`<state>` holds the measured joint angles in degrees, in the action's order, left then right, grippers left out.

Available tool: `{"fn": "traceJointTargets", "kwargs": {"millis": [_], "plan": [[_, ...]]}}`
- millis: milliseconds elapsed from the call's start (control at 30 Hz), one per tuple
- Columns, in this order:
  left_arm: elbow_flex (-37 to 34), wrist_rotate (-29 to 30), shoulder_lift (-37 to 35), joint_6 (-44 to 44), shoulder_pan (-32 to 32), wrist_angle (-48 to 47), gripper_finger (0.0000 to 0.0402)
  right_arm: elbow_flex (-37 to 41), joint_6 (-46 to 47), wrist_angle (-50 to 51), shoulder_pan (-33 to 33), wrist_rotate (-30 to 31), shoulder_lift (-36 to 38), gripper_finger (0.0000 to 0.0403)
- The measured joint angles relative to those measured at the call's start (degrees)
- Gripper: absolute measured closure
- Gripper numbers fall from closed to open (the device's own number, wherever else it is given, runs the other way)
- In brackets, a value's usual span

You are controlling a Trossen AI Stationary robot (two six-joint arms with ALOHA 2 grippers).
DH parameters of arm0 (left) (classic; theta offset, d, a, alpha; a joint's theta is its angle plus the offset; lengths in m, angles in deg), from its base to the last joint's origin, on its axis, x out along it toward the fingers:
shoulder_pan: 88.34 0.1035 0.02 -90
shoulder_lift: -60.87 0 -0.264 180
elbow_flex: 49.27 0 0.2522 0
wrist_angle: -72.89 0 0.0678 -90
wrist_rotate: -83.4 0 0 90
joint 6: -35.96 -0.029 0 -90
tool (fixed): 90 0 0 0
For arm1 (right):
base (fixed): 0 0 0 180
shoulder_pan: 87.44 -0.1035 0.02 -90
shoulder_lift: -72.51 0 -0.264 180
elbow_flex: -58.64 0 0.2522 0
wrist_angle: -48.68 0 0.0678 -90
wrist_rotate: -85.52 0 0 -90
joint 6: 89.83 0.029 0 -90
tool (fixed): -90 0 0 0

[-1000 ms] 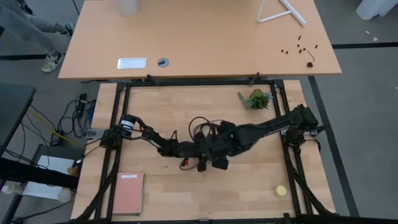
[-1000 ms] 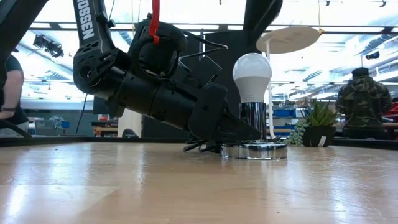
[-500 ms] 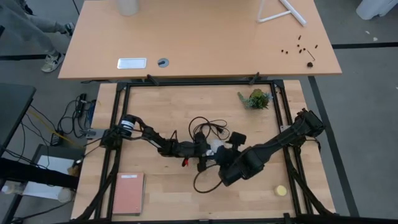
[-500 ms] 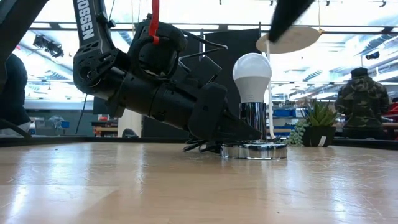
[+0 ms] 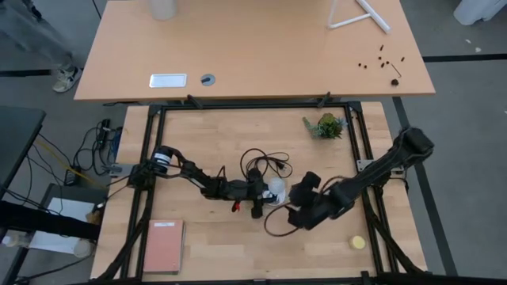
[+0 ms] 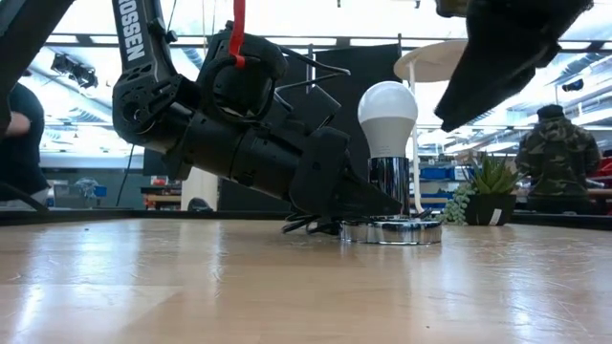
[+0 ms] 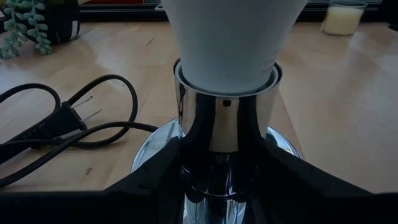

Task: Screw lightbulb
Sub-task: Insert the lightbulb into the lamp

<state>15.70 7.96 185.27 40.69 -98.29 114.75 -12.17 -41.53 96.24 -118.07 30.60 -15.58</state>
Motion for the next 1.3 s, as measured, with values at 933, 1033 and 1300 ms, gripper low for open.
{"fn": "traceJointTargets", "kwargs": {"millis": [933,1033,1300], "plan": [[0.0,0.0,0.0,-0.2,0.0,0.3,0.0206,26.5,-10.4,-46.3,4.6,1.3,8.6,0.0025],[0.0,0.0,0.0,-0.2,0.0,0.4,0.0206,26.5,-11.9,-47.8,4.6,-0.7,8.6,0.0025],[0.0,0.0,0.0,-0.1,0.0,0.5,0.0206,26.5,-17.7,-50.1,6.0,-2.9,8.6,0.0025]]}}
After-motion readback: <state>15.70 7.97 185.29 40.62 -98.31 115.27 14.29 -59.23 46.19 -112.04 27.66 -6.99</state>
